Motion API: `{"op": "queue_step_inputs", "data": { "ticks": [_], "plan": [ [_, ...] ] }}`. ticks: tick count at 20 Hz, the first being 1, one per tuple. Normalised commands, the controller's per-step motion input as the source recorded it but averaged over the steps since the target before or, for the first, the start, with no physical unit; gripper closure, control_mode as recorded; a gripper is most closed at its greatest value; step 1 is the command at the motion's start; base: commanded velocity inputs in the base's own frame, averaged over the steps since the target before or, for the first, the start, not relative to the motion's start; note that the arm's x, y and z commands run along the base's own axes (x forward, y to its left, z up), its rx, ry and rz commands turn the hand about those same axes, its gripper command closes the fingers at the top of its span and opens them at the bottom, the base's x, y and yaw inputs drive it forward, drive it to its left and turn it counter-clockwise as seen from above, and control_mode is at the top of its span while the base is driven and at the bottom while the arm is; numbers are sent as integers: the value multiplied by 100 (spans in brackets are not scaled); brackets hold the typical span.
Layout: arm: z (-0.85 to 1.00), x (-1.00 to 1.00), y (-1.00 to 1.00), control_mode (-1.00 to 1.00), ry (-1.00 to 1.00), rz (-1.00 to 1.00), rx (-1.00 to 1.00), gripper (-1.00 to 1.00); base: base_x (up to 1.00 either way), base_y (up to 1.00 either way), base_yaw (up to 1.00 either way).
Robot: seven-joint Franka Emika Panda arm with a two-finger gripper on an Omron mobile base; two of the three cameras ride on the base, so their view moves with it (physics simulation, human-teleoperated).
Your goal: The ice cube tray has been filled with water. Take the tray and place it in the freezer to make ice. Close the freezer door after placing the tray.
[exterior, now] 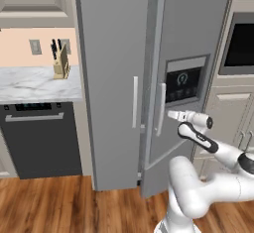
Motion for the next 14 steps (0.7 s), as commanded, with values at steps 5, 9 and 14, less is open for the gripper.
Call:
{"op": "queue_step_inputs", "data": {
  "ticks": [5,9,14],
  "plan": [
    [-29,100,70,-100,-2,-38,0,-100,0,0,0],
    [-4,100,36,-100,17,-35,0,-100,0,0,0],
    [1,100,13,-100,48,-20,0,-100,0,0,0]
  ]
}}
